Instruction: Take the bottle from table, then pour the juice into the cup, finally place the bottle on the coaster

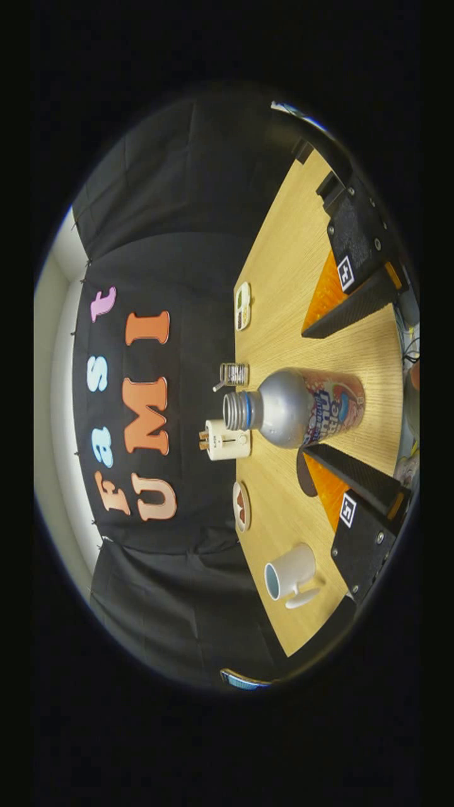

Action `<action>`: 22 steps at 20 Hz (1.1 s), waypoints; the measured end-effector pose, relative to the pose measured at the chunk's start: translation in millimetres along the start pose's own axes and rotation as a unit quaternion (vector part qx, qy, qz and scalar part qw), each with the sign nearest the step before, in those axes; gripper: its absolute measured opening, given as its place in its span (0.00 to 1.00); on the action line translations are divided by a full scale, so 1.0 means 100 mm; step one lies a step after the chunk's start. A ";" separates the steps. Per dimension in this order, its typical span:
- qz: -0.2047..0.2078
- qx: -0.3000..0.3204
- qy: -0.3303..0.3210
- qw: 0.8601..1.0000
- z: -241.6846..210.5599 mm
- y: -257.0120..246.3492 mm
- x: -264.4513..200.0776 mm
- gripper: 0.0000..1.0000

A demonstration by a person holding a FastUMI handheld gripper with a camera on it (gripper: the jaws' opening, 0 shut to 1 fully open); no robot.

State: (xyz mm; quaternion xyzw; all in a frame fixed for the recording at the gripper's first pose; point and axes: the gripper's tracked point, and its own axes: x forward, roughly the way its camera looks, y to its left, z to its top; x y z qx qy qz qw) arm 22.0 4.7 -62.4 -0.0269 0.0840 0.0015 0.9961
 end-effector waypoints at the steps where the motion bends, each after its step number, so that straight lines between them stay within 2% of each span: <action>1: 0.001 0.000 0.003 1.000 -0.01 0.01 0.01 1.00; 15: 0.018 0.015 0.050 0.998 -0.30 0.16 0.28 1.00; 19: 0.012 0.007 0.055 0.998 -0.31 0.19 0.32 0.89; 20: 0.010 0.010 0.055 0.998 -0.30 0.18 0.31 0.82; 22: 0.005 0.011 0.062 0.998 -0.32 0.21 0.34 0.79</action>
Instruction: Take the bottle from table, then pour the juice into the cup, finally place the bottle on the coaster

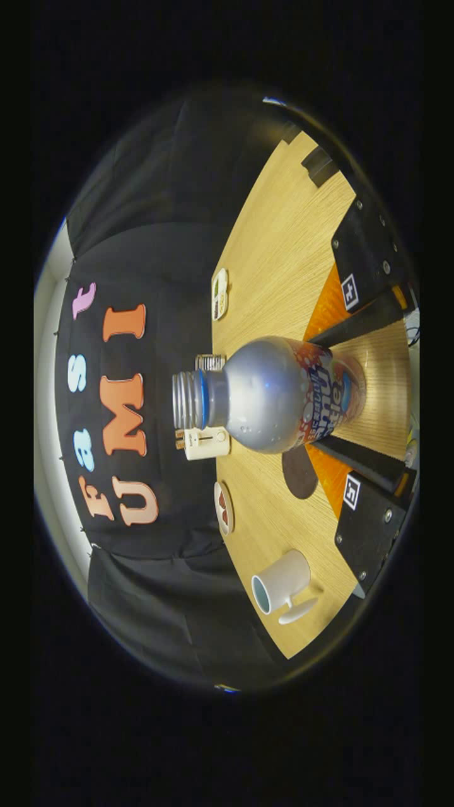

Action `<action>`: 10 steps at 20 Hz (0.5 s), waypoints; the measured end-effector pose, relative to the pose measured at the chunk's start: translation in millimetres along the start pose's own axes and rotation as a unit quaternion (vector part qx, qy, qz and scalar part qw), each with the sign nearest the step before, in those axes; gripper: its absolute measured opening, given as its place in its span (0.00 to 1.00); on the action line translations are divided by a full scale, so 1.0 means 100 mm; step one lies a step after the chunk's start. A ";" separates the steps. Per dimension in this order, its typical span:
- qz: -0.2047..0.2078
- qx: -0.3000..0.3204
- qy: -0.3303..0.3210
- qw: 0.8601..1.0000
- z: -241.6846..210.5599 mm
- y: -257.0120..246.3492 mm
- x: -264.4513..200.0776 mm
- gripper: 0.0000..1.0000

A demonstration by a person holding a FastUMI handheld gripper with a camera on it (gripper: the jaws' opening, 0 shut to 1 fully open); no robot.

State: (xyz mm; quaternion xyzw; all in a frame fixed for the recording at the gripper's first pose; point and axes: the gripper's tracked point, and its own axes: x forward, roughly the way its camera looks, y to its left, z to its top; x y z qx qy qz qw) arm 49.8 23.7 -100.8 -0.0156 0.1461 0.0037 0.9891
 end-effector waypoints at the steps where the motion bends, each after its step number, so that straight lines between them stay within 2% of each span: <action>1: -0.002 0.000 0.004 1.000 0.00 0.01 0.00 0.79; 10: -0.018 -0.038 -0.012 0.999 0.26 0.26 -0.13 0.79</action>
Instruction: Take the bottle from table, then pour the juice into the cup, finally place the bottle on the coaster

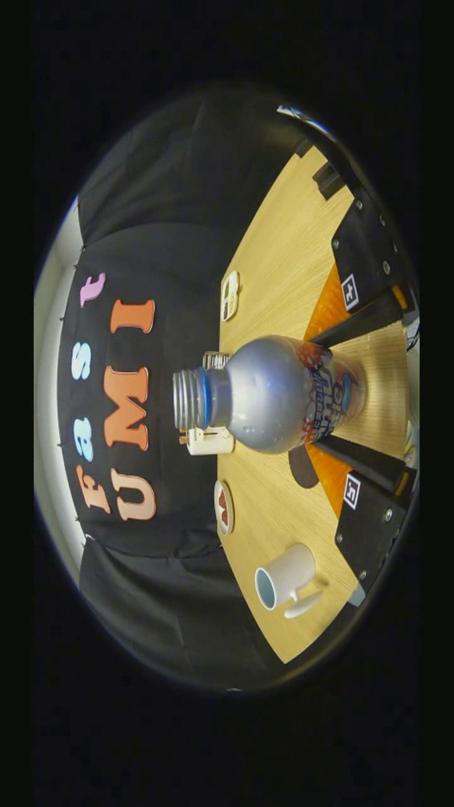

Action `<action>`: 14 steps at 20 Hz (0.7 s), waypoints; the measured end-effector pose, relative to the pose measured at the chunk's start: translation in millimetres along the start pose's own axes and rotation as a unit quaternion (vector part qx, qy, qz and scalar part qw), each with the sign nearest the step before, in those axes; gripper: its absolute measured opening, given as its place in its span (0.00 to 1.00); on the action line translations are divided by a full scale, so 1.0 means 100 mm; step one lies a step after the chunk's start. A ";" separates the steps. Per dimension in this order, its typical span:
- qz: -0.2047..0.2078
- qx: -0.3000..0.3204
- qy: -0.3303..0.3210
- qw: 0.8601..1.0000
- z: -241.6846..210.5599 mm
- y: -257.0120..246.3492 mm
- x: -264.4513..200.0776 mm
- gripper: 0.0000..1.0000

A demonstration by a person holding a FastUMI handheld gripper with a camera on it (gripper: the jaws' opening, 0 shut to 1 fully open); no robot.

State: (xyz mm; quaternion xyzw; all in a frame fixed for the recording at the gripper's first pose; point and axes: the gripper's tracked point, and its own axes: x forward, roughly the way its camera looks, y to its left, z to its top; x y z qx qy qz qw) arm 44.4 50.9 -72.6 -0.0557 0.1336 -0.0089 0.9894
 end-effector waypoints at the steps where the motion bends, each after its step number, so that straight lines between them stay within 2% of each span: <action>1: -0.001 -0.008 -0.003 1.000 0.04 0.05 -0.01 0.79; 7: -0.013 -0.071 -0.020 0.997 0.25 0.38 -0.08 0.79; 14: -0.034 -0.161 -0.024 0.986 0.40 0.72 -0.04 0.78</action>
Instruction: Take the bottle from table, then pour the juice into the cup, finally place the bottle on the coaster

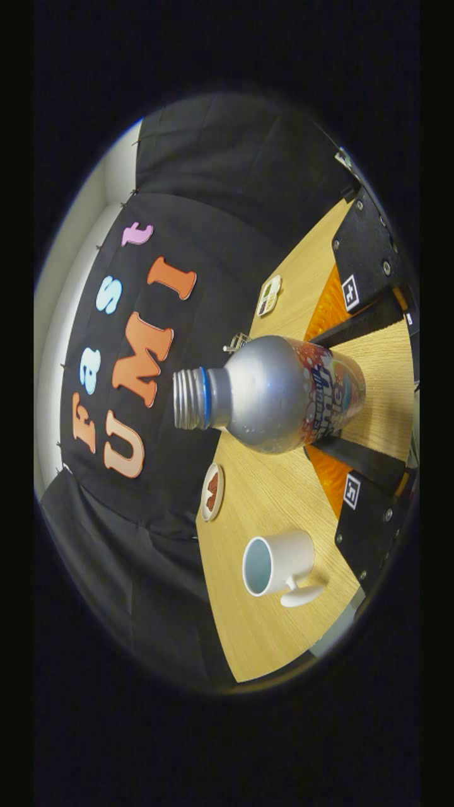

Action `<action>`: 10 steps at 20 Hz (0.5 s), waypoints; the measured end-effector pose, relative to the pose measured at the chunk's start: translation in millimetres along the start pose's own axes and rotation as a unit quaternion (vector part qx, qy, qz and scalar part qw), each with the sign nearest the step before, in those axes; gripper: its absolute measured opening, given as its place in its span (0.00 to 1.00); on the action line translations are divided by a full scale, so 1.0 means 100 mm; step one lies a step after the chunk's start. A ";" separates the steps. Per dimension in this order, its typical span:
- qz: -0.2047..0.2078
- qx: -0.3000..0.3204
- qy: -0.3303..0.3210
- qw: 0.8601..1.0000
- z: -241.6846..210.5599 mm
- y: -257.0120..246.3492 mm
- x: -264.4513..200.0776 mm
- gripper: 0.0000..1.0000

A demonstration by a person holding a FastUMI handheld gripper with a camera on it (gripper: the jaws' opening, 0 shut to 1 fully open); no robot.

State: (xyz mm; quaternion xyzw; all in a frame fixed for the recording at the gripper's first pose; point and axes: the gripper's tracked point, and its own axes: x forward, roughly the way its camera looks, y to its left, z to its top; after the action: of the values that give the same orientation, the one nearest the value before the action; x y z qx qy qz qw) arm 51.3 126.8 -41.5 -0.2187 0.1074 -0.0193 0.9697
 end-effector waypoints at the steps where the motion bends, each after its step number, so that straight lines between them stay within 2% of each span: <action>1: 0.001 -0.012 0.002 1.000 0.03 0.05 0.00 0.78; 6: -0.024 -0.100 -0.008 0.995 0.14 0.11 0.04 0.78; 10: -0.009 -0.127 -0.005 0.992 0.15 0.31 0.09 0.78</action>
State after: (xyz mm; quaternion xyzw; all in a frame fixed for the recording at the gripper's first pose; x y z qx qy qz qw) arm 62.7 160.1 -43.3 -0.3408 0.1018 -0.0129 0.9345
